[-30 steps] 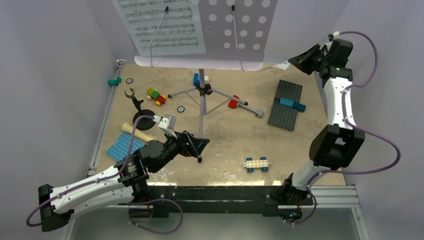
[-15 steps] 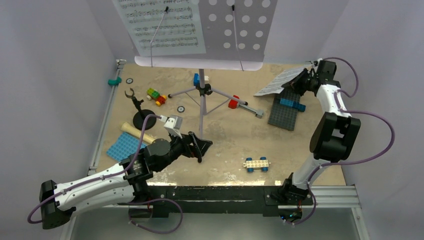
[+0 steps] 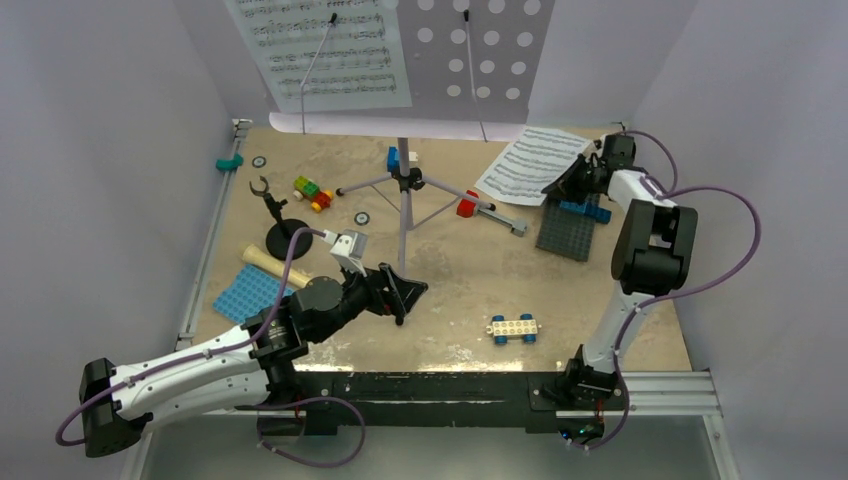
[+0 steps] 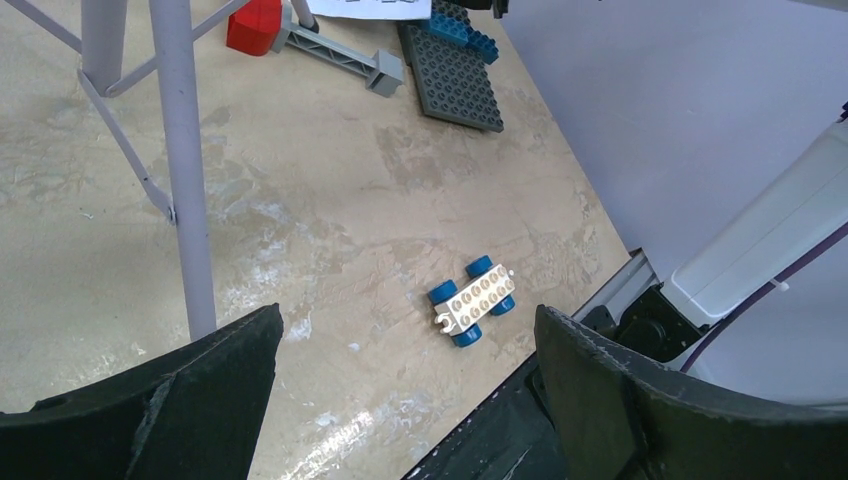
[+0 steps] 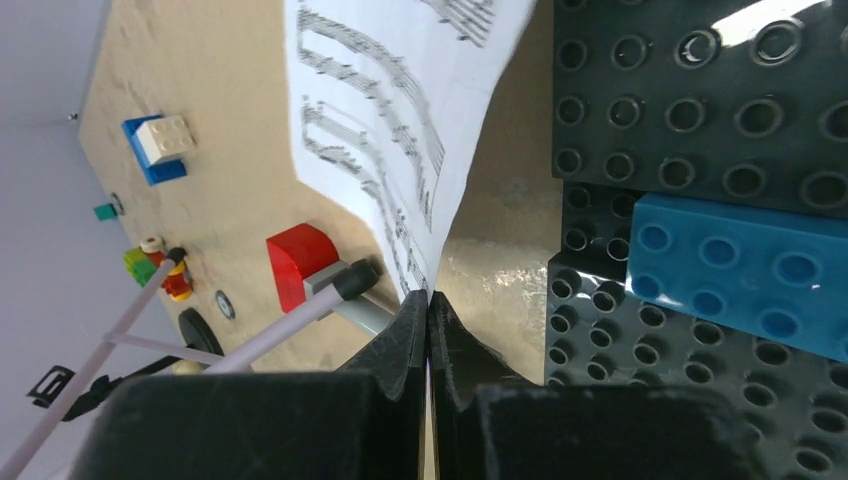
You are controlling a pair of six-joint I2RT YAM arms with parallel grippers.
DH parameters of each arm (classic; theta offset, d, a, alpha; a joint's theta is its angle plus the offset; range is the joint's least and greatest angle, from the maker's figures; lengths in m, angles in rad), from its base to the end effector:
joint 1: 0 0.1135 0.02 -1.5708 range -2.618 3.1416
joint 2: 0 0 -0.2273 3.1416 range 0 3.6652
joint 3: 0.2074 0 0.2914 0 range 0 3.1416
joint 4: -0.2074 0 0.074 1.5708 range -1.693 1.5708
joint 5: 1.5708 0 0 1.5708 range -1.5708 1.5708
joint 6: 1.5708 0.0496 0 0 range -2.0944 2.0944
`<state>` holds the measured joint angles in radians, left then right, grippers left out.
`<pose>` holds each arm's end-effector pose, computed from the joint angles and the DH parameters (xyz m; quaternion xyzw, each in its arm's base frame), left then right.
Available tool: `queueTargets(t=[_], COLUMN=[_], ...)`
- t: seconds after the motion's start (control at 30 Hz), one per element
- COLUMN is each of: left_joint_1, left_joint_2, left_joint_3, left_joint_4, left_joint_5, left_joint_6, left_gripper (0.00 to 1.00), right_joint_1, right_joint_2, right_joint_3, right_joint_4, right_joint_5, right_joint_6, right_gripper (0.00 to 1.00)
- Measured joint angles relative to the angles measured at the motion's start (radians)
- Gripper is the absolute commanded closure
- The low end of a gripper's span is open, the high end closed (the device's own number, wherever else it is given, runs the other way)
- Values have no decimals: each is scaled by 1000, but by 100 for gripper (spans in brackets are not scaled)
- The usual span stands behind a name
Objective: Pack up the instrument practice props
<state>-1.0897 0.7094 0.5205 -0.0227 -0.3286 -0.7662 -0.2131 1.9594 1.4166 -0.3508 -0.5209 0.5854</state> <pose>0.1332 -0.2205 0.2415 0.0221 0.7739 -0.4200 0.4735 0.4495 -0.0720 0.1367 0.2755 0.8730 0.2981 0.2705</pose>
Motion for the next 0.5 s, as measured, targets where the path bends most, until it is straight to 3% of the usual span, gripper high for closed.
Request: queueTargets(t=[0.2, 0.27, 0.37, 0.5], left_joint_1=[0, 0, 0, 0], left_joint_2=[21, 28, 34, 33], left_joint_3=[0, 0, 0, 0], left_joint_4=[6, 6, 6, 3], left_joint_5=[0, 0, -1, -6], left_joint_6=[1, 1, 0, 0], left_gripper=[0, 0, 0, 0], right_joint_1=[23, 20, 16, 15], right_joint_2=[35, 35, 35, 34], right_joint_3=[-1, -1, -1, -1], right_joint_4=[-18, -37, -56, -68], right_joint_5=[28, 51, 85, 120], right_joint_6=[-30, -46, -64, -79], right_gripper=[100, 89, 64, 45])
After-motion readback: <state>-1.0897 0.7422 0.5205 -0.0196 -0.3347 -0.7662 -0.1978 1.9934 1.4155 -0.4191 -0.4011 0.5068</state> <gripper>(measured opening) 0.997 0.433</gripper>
